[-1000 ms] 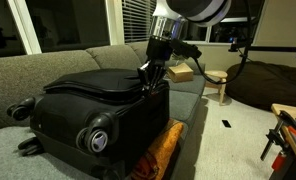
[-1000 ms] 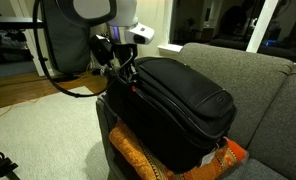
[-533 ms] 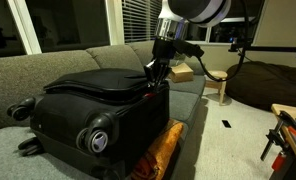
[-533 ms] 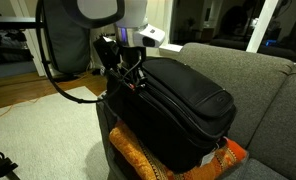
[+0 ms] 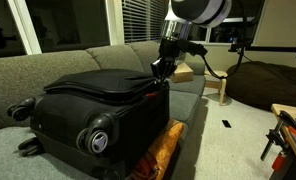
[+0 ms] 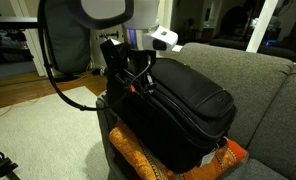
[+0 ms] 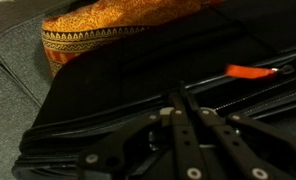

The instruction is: Pull the zipper on the suitcase to open

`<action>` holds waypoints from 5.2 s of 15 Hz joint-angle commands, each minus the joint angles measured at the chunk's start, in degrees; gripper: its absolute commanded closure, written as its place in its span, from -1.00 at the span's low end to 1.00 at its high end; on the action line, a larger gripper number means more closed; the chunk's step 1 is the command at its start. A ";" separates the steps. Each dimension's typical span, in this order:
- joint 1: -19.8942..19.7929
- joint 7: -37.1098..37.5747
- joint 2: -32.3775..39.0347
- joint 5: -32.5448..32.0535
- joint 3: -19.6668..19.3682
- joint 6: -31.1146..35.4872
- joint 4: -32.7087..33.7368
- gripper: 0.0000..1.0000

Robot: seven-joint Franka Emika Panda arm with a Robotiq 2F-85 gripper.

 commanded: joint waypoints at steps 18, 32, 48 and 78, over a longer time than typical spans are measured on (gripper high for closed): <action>-5.29 -2.16 -0.44 5.98 -3.94 -0.97 -1.20 0.93; -5.96 -4.03 -0.11 8.06 -3.92 -1.30 -0.84 0.93; -6.28 -7.41 -0.02 7.58 -4.11 -1.64 -0.80 0.93; -9.63 -16.12 0.70 8.01 -5.56 -5.77 0.26 -0.77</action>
